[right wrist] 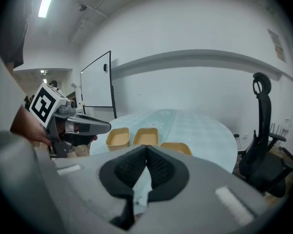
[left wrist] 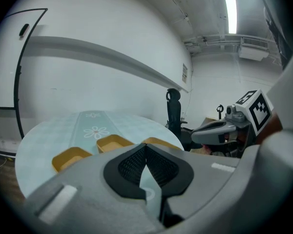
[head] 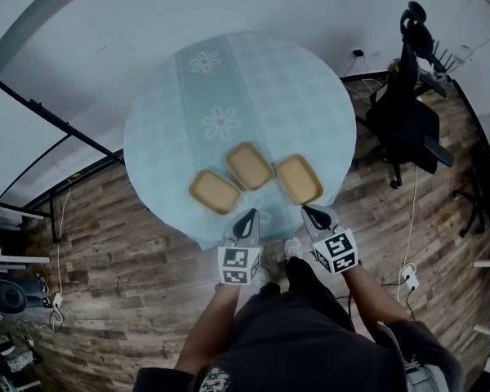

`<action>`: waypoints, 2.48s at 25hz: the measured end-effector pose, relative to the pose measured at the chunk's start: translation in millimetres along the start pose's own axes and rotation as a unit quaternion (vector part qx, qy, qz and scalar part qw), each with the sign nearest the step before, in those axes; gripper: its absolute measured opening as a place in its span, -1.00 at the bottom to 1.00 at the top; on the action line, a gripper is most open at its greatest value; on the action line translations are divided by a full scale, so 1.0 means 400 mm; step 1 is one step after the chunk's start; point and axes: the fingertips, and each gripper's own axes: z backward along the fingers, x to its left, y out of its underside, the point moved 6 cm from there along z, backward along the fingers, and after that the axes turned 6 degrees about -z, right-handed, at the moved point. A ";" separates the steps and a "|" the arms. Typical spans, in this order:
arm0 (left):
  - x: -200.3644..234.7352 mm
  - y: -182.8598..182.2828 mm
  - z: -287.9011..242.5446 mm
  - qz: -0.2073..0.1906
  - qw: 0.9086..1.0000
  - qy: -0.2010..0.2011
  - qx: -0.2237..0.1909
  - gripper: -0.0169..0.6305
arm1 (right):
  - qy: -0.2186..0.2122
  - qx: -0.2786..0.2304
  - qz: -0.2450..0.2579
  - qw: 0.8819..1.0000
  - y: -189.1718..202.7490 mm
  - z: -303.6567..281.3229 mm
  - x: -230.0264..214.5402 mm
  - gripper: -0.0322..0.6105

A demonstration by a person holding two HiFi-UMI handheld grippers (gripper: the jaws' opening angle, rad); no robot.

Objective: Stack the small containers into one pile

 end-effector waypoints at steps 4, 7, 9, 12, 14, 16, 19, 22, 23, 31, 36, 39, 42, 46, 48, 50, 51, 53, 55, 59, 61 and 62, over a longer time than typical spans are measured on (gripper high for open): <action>-0.006 0.011 -0.036 0.006 1.000 -0.003 0.012 -0.97 | 0.005 0.010 0.013 1.000 0.013 -0.029 -0.039 -0.89; -0.009 0.021 -0.058 0.010 1.000 -0.002 0.021 -0.97 | 0.004 0.021 0.012 1.000 0.028 -0.056 -0.060 -0.60; -0.009 0.034 -0.067 0.014 1.000 -0.003 0.028 -0.97 | 0.007 0.031 0.007 0.999 0.045 -0.073 -0.073 -0.34; -0.009 0.054 -0.084 0.020 0.999 -0.006 0.039 -0.97 | 0.027 0.042 -0.008 0.999 0.072 -0.095 -0.106 0.14; -0.009 0.062 -0.094 0.023 0.999 -0.007 0.044 -0.97 | 0.041 0.048 -0.021 0.998 0.089 -0.112 -0.130 0.49; -0.010 0.069 -0.101 0.026 0.998 -0.008 0.048 -0.97 | 0.051 0.059 -0.032 0.996 0.106 -0.132 -0.148 0.73; -0.013 0.079 -0.109 0.029 0.998 -0.010 0.053 -0.97 | 0.056 0.082 -0.046 0.994 0.133 -0.165 -0.171 0.93; -0.012 0.091 -0.117 0.033 0.997 -0.013 0.062 -0.97 | 0.063 0.107 -0.052 0.991 0.161 -0.200 -0.201 0.93; -0.010 0.095 -0.120 0.034 0.997 -0.014 0.063 -0.97 | 0.065 0.113 -0.054 0.990 0.169 -0.211 -0.209 0.93; 0.005 0.118 -0.118 0.042 0.996 -0.027 0.077 -0.97 | 0.054 0.138 -0.054 0.987 0.201 -0.268 -0.234 0.93; 0.014 0.128 -0.119 0.044 0.995 -0.034 0.081 -0.97 | 0.043 0.146 -0.041 0.987 0.204 -0.286 -0.227 0.93; 0.019 0.127 -0.118 0.043 0.995 -0.035 0.080 -0.97 | 0.049 0.146 -0.032 0.988 0.203 -0.288 -0.231 0.93; 0.021 0.133 -0.114 0.039 0.995 -0.034 0.081 -0.97 | 0.049 0.148 -0.025 0.988 0.199 -0.284 -0.227 0.88; 0.021 0.135 -0.114 0.040 0.995 -0.032 0.082 -0.97 | 0.048 0.146 -0.020 0.988 0.196 -0.282 -0.227 0.77; 0.019 0.137 -0.111 0.040 0.995 -0.031 0.085 -0.97 | 0.048 0.145 -0.021 0.988 0.195 -0.280 -0.226 0.69; 0.019 0.137 -0.108 0.038 0.995 -0.031 0.085 -0.97 | 0.050 0.140 -0.026 0.989 0.189 -0.275 -0.227 0.65; 0.017 0.136 -0.107 0.038 0.995 -0.031 0.084 -0.97 | 0.051 0.137 -0.028 0.989 0.186 -0.272 -0.230 0.64; 0.014 0.135 -0.106 0.040 0.995 -0.030 0.086 -0.97 | 0.056 0.130 -0.030 0.989 0.181 -0.265 -0.238 0.63; 0.011 0.134 -0.104 0.040 0.995 -0.032 0.085 -0.97 | 0.060 0.123 -0.034 0.990 0.170 -0.258 -0.244 0.63; 0.007 0.130 -0.097 0.043 0.995 -0.034 0.078 -0.97 | 0.064 0.105 -0.043 0.992 0.135 -0.244 -0.244 0.63; 0.010 0.126 -0.091 0.046 0.995 -0.038 0.074 -0.97 | 0.061 0.098 -0.043 0.992 0.113 -0.244 -0.237 0.63; 0.012 0.123 -0.088 0.047 0.995 -0.041 0.073 -0.97 | 0.058 0.095 -0.041 0.993 0.103 -0.248 -0.233 0.63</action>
